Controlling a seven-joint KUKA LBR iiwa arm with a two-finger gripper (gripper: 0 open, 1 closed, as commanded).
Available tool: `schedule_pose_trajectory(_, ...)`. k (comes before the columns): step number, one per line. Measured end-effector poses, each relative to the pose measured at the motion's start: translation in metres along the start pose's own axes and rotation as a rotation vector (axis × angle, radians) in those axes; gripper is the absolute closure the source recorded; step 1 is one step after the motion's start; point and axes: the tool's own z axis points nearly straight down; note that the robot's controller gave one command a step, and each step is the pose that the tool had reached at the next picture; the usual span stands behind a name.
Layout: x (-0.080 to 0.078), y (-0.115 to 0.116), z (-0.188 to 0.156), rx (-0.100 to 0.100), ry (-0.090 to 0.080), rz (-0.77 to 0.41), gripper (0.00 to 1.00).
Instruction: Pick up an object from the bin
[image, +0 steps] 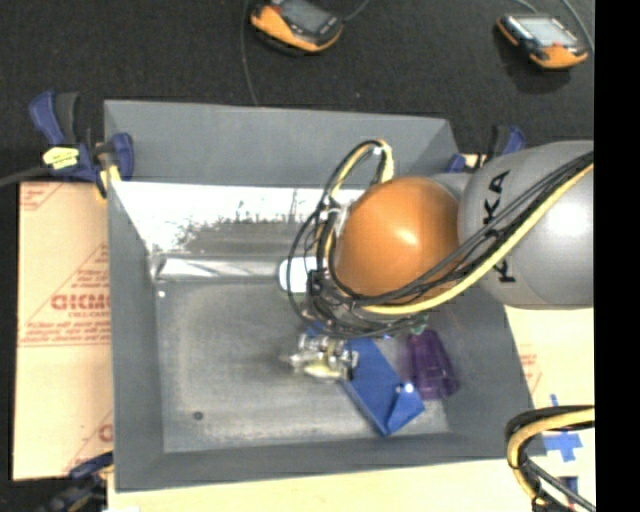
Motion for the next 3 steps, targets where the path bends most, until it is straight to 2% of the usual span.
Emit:
schedule_pose_trajectory(1, -0.001, -0.001, -0.033, 0.001, -0.001, 0.002, 1.00)
schedule_pose_trajectory(3, -0.001, -0.003, -0.073, 0.007, -0.006, 0.009, 1.00)
